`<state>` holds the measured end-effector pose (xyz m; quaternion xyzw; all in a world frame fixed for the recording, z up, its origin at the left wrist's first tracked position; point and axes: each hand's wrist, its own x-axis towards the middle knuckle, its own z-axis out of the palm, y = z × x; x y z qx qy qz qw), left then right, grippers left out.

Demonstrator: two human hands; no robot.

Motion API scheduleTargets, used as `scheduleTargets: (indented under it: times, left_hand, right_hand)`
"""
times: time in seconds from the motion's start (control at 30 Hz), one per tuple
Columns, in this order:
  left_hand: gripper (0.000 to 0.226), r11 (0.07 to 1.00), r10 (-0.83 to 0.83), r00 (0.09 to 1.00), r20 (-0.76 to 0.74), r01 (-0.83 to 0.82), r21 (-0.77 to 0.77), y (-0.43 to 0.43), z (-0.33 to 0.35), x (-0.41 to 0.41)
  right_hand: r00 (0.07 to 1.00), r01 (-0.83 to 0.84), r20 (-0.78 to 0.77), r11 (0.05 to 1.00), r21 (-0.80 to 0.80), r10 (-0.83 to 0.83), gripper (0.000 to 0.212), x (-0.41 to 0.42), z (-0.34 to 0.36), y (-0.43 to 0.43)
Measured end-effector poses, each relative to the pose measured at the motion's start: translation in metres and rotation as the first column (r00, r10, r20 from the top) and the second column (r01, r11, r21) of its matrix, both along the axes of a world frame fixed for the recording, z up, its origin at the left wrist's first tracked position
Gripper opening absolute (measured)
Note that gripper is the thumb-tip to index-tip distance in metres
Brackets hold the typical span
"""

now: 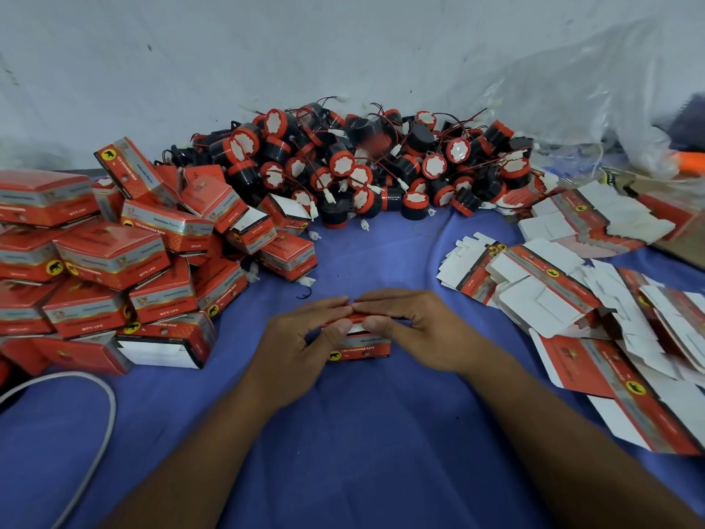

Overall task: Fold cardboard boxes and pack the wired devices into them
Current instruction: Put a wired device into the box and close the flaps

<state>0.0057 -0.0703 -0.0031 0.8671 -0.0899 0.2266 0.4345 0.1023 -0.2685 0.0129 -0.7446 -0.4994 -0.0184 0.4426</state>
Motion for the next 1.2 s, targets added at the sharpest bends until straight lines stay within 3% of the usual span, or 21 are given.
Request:
scheduleTargets:
  times: [0.23, 0.33, 0.43, 0.5, 0.63, 0.8, 0.87, 0.93, 1.03, 1.1, 1.2]
  left_hand:
    - [0.039, 0.999, -0.019, 1.0, -0.019, 0.019, 0.04, 0.001, 0.001, -0.003]
    - [0.044, 0.998, -0.047, 0.997, -0.059, 0.049, 0.031, 0.002, 0.001, -0.005]
    - [0.043, 0.997, -0.074, 0.992, -0.106, 0.073, -0.011, 0.003, 0.003, -0.006]
    - [0.04, 0.994, -0.097, 0.986, -0.137, 0.091, -0.054, 0.003, 0.004, -0.007]
    - [0.04, 0.995, -0.101, 0.987, -0.124, 0.099, -0.024, 0.003, 0.001, -0.007]
    - [0.041, 0.981, -0.073, 0.993, -0.095, 0.089, 0.174, 0.008, -0.002, -0.006]
    - [0.053, 0.958, -0.101, 0.991, -0.086, 0.121, 0.261, 0.012, -0.007, -0.007]
    - [0.073, 0.932, -0.129, 0.984, -0.127, 0.164, 0.324, 0.014, -0.012, -0.009]
    - [0.064, 0.967, -0.108, 0.989, -0.103, 0.129, 0.22, 0.013, -0.014, -0.007]
    - [0.047, 0.995, -0.056, 0.995, -0.082, 0.062, 0.08, 0.015, -0.01, -0.006]
    - [0.034, 0.99, 0.028, 0.989, -0.146, -0.048, -0.135, 0.018, -0.005, -0.006]
  right_hand:
    - [0.999, -0.006, -0.039, 0.993, -0.117, 0.001, 0.038, 0.003, -0.007, -0.003]
    - [0.988, -0.04, -0.152, 0.978, -0.207, 0.008, 0.046, 0.004, -0.012, -0.003]
    - [0.937, -0.088, -0.349, 0.976, -0.2, 0.013, 0.044, 0.004, -0.012, -0.003]
    - [0.918, -0.083, -0.396, 0.977, -0.195, -0.001, 0.042, 0.005, -0.013, -0.003]
    - [0.943, -0.08, -0.333, 0.973, -0.217, 0.003, 0.038, 0.006, -0.014, -0.003]
    - [0.952, -0.112, -0.305, 0.947, -0.3, 0.016, 0.052, 0.004, -0.007, -0.006]
    - [0.967, -0.104, -0.253, 0.915, -0.389, 0.002, 0.059, 0.0, -0.003, -0.006]
    - [0.996, -0.046, -0.088, 0.87, -0.491, 0.002, 0.066, -0.007, -0.003, -0.007]
    - [0.986, 0.06, 0.165, 0.877, -0.476, 0.022, 0.088, -0.018, -0.008, -0.005]
    - [0.979, 0.073, 0.205, 0.923, -0.377, 0.006, 0.092, -0.02, -0.01, 0.002]
    - [0.995, 0.05, 0.097, 0.988, -0.145, -0.036, 0.06, -0.017, -0.01, 0.009]
